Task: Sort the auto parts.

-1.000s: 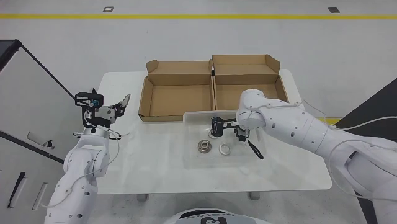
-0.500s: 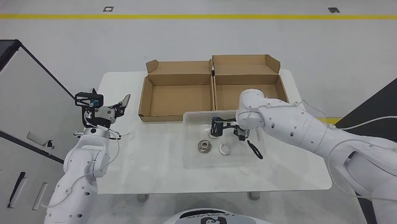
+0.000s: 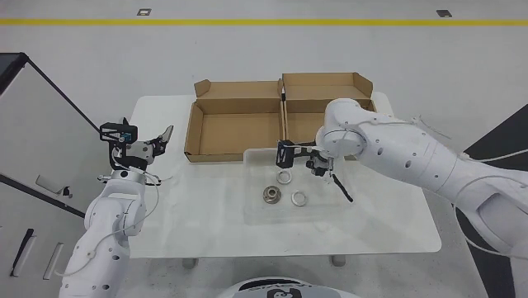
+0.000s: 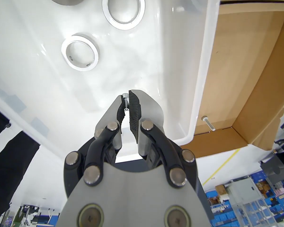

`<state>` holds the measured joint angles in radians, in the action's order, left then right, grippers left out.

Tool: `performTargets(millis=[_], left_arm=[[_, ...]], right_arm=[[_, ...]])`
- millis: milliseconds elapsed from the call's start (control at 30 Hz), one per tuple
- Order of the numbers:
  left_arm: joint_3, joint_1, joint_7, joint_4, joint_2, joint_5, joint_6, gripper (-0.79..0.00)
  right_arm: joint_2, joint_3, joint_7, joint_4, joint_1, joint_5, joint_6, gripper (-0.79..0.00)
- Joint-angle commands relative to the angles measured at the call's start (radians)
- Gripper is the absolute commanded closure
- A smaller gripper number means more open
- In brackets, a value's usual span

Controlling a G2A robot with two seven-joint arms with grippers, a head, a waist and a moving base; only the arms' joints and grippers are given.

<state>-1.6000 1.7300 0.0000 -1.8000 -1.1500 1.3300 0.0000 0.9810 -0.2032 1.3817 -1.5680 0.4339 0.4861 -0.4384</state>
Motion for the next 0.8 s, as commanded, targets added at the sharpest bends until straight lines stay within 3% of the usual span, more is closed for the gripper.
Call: performTargets(millis=[0,333,500,767], left_arm=[[0.0,0.0,0.0,0.0,0.0,0.0,0.0,-0.785],[0.0,0.0,0.0,0.0,0.0,0.0,0.0,-0.785],[0.0,0.0,0.0,0.0,0.0,0.0,0.0,-0.785],[0.0,0.0,0.0,0.0,0.0,0.0,0.0,-0.785]], right_arm=[[-0.015,-0.012,-0.01,-0.024,-0.011,-0.044,-0.01,0.0],[-0.074,-0.097,-0.132,-0.117,-0.051,-0.223,-0.132,0.0],[-0.094,-0.164,-0.264,-0.1,-0.02,-0.286,-0.229,0.0],[-0.128,-0.234,-0.349,-0.043,0.026,-0.31,-0.349,0.0]])
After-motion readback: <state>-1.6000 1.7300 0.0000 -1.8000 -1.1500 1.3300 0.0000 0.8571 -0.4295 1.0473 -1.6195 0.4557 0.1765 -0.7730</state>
